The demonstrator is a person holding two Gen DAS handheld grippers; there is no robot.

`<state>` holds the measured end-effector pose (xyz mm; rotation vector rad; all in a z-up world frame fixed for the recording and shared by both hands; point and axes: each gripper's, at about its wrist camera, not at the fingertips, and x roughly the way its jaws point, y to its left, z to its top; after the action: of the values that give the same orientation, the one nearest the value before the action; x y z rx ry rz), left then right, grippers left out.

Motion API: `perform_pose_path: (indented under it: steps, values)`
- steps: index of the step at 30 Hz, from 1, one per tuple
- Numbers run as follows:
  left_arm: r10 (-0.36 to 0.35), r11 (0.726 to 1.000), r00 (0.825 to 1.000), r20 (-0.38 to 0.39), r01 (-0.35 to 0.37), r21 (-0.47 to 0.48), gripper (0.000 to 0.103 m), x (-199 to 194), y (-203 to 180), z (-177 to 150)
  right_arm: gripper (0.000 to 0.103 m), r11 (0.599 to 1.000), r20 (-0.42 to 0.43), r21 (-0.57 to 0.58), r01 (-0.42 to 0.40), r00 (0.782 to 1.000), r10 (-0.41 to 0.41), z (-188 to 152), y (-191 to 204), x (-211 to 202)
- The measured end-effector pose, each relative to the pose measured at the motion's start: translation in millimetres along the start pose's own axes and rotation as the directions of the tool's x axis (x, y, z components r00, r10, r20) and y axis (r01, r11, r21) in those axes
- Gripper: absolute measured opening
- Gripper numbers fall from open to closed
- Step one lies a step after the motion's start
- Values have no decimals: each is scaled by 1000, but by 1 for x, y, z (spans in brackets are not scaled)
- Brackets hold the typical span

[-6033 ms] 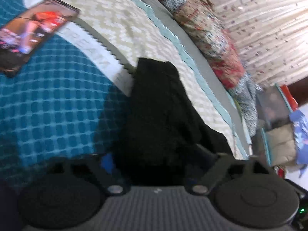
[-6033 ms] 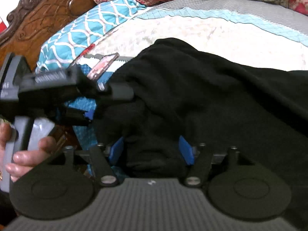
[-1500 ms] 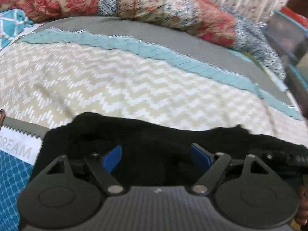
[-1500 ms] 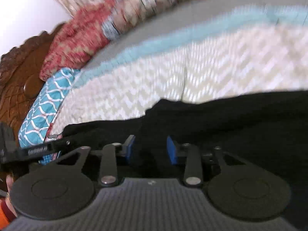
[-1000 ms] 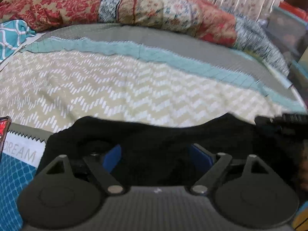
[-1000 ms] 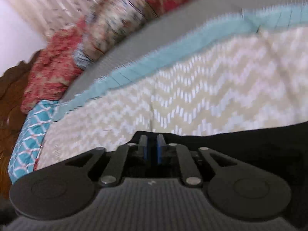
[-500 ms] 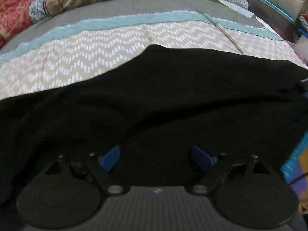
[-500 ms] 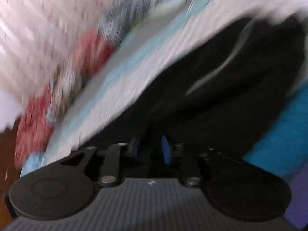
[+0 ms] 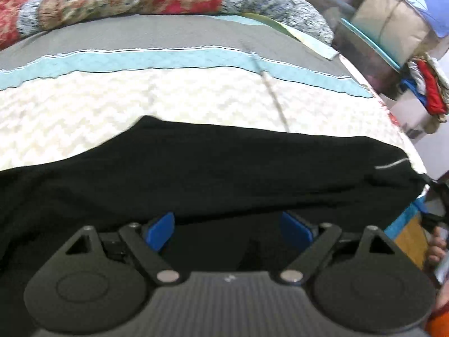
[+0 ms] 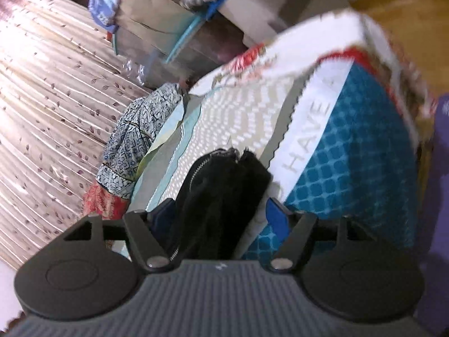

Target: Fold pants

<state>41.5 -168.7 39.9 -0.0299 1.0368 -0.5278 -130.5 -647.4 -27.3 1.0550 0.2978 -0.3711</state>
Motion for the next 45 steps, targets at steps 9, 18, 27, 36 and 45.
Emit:
perform_pose_path:
  steps: [9,18,27,36,45]
  values:
    - [-16,999,998,-54,13,-51,86,11,1,-6,18,973,-11,-230,24,1000,-27,-3,53,-2]
    - [-22,987,1000,-16,19,-162,86,-3,32,-7,15,709,-77,-699,-98,995,61,-80,169,-21]
    - [-33,971,999,-25,26,-237,86,-10,61,-21,28,226,-407,-898,-377,907,-105,-237,195,-16]
    - [-184,961,982,-35,173,-215,94,8,37,1,76,197,-404,-901,-387,913,-54,-199,188,-65]
    - [-315,924,944,-93,283,-258,98,60,-7,28,70,556,-404,-752,-355,914,37,-140,173,-36]
